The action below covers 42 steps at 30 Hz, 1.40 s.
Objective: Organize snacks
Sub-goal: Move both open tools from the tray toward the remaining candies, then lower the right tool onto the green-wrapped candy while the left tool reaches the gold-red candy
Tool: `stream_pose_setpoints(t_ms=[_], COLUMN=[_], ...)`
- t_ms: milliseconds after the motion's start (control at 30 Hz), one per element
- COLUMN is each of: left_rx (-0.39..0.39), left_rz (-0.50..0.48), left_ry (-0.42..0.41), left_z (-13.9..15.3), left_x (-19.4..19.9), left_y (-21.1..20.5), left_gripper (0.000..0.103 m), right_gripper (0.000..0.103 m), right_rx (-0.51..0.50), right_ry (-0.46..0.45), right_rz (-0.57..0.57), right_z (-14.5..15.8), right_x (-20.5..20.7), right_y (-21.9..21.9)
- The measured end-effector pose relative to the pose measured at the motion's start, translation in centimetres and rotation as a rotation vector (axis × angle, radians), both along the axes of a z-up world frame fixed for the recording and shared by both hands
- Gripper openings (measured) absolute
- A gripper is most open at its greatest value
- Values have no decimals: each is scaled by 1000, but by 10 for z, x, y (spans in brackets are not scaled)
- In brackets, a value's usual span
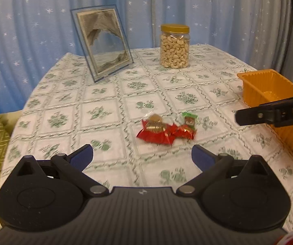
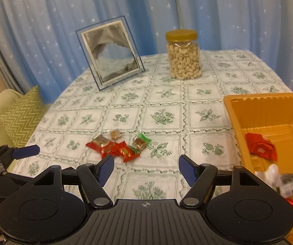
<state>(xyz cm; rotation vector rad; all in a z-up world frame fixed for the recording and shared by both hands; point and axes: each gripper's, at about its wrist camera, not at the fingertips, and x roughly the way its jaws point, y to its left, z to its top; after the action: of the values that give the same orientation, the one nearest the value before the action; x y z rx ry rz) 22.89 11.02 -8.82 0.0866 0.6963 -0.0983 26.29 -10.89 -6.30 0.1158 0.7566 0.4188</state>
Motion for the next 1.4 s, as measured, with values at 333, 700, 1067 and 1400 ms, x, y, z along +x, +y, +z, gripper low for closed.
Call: stream_pose_setpoints(t_ms=[333, 700, 1067, 1400], left_rx=[13, 53, 48, 41], left_rz=[-94, -164, -157, -65], left_ry=[-5, 13, 54, 61], left_z=[-22, -42, -46, -35], left_x=[39, 63, 73, 69], left_y=[-8, -16, -13, 9], left_gripper=[86, 60, 43, 39], right_gripper=[62, 62, 62, 47], right_rx=[-1, -11, -31, -54], right_ry=[75, 106, 129, 99], right_rz=[-32, -51, -40, 59], right_z=[-19, -31, -42, -51], right_x=[49, 73, 82, 82], right_y=[12, 15, 17, 39])
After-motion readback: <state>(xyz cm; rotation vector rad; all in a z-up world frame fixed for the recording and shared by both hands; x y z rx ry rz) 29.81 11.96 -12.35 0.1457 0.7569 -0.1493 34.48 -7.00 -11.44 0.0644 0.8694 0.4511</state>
